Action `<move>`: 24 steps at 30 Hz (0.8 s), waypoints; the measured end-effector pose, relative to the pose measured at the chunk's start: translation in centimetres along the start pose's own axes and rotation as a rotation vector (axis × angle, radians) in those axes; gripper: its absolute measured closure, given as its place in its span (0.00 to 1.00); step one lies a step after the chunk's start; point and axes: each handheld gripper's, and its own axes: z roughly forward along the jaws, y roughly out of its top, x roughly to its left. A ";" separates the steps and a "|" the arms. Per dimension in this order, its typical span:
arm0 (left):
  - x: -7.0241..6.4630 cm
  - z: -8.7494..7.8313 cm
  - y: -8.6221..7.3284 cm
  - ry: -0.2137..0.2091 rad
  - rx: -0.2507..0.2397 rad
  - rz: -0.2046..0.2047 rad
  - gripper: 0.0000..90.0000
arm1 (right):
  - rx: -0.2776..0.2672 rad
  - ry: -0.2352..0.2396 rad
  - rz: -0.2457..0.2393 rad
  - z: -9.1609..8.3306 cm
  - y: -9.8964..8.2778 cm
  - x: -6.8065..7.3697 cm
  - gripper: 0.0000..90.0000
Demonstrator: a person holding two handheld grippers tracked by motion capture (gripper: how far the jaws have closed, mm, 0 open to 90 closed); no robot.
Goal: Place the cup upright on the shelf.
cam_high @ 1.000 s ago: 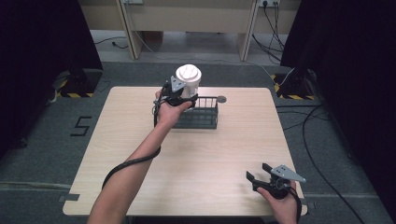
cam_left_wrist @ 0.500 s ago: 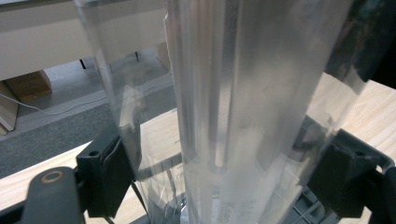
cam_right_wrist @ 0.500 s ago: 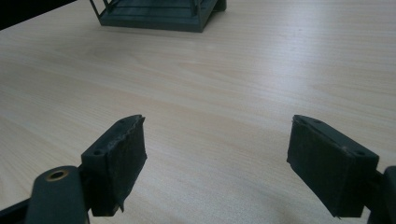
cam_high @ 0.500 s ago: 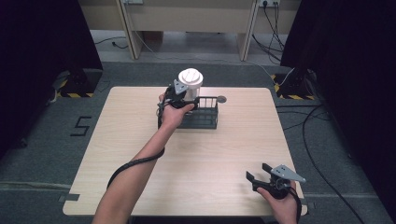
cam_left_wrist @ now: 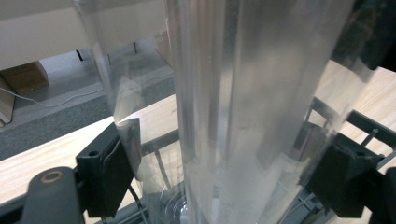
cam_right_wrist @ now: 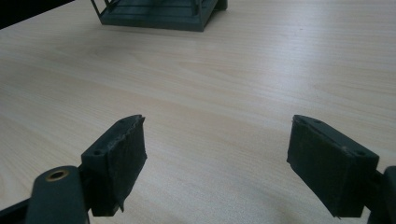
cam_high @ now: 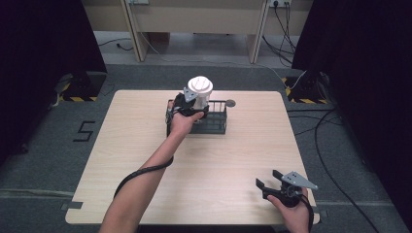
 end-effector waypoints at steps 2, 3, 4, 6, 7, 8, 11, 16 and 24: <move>0.0 0.1 -0.1 0.000 0.003 -0.004 0.19 | 0.001 0.000 0.001 0.0 0.0 0.0 0.22; 0.0 0.1 -0.2 -0.001 0.005 -0.002 0.19 | 0.000 0.001 0.001 0.0 0.0 0.0 0.22; 0.0 0.1 -0.2 0.000 0.007 -0.002 0.19 | 0.002 0.001 0.002 0.0 0.0 0.0 0.22; 0.0 0.2 -0.4 0.000 0.009 -0.008 0.19 | 0.003 0.002 0.003 0.0 0.0 0.0 0.22; 0.0 0.3 -0.5 0.001 0.013 -0.007 0.19 | 0.003 0.002 0.000 0.0 0.0 0.0 0.22; 0.0 0.3 -0.6 0.001 0.007 -0.012 0.19 | 0.002 0.001 -0.003 0.0 0.0 0.0 0.22; 0.1 0.2 -0.6 0.003 0.009 -0.024 0.19 | 0.002 0.001 -0.002 0.0 0.0 0.0 0.22; 0.2 0.0 -0.9 0.002 0.012 -0.040 0.19 | 0.003 0.002 -0.001 0.0 0.0 0.1 0.22; 0.4 -0.3 -1.1 -0.001 0.014 -0.054 0.18 | 0.008 0.001 -0.007 0.0 0.0 0.1 0.22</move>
